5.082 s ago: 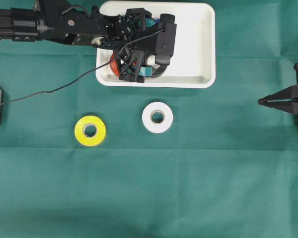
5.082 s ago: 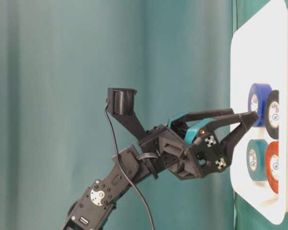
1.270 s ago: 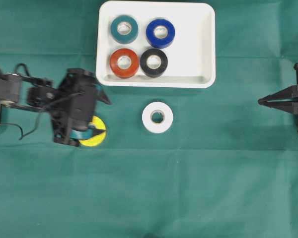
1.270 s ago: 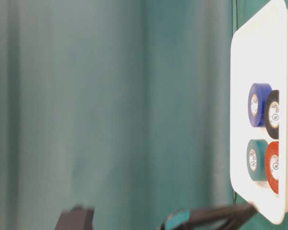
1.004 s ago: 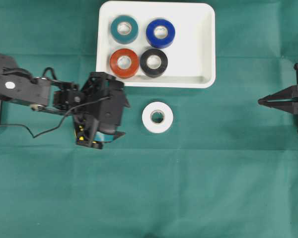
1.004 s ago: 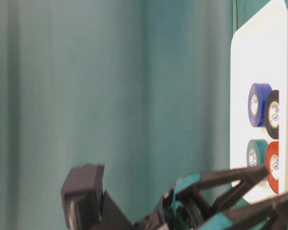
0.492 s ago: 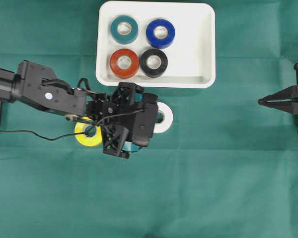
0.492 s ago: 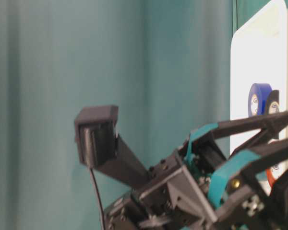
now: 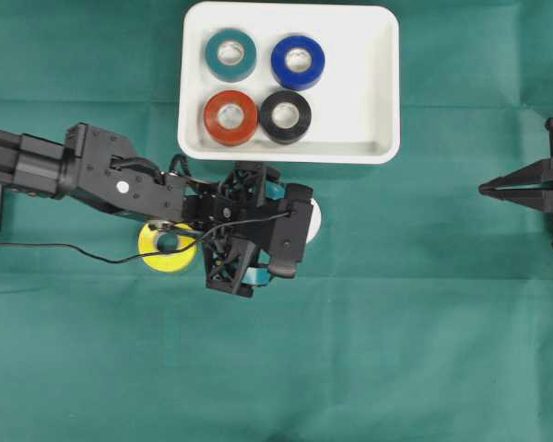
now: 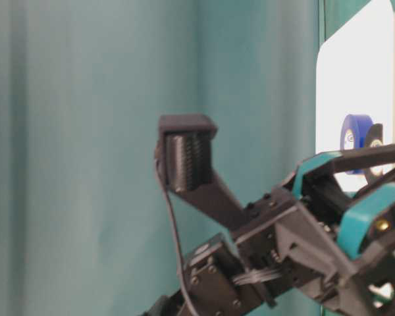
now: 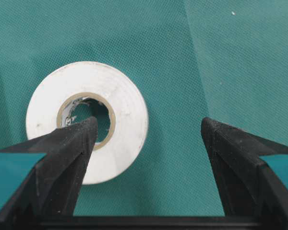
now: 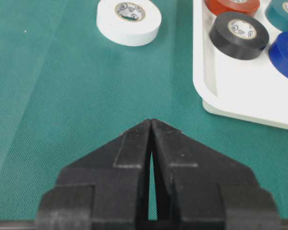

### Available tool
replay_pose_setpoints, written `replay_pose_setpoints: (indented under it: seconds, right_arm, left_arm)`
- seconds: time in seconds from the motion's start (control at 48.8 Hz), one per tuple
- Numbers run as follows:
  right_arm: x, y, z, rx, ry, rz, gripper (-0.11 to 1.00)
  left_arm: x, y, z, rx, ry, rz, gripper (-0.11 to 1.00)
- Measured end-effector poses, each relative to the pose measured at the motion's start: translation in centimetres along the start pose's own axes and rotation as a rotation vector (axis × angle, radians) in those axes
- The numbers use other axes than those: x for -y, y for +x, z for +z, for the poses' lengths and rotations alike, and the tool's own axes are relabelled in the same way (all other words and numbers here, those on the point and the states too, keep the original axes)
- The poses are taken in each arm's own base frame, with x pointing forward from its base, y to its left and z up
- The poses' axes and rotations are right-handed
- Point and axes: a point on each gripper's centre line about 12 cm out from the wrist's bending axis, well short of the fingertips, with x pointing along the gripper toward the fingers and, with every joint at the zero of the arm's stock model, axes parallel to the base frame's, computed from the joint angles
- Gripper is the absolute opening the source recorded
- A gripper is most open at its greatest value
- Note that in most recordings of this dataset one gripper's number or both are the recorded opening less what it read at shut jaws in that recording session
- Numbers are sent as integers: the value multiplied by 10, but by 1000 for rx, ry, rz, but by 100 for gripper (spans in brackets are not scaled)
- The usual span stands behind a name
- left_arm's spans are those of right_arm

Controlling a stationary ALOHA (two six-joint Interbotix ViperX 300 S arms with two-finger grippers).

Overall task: Put the tape into the white case with the left arm.
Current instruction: 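Move the left gripper over the white roll beside the yellow roll, then grip the white roll's core with the left gripper and lift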

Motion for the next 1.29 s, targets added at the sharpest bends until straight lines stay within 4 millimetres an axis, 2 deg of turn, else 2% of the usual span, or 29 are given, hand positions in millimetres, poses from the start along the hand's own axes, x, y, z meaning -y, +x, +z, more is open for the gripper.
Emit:
replay_pose_setpoints:
  seconds: [0.205, 0.41, 0.717, 0.82, 0.963, 1.004, 1.291]
  right_arm:
    - [0, 0, 0, 0, -3, 0, -9]
    - [0, 0, 0, 0, -3, 0, -9]
    - [0, 0, 0, 0, -5, 1, -9]
    - [0, 0, 0, 0, -6, 1, -9]
    - [0, 0, 0, 0, -6, 1, -9]
    - [0, 0, 0, 0, -6, 1, -9]
    - [0, 0, 0, 0, -8, 1, -9]
  left_arm:
    - [0, 13, -2, -18, -2, -3, 86]
    - [-7, 27, -13, -56, -16, 4, 86]
    - [-11, 30, -14, -60, -24, 9, 84]
    - [-12, 30, -13, -52, -24, 11, 73]
    - [-12, 30, -13, -45, -23, 12, 34]
    - [-12, 30, -12, -43, -23, 12, 26]
    - [-12, 30, -12, -46, -28, 12, 26]
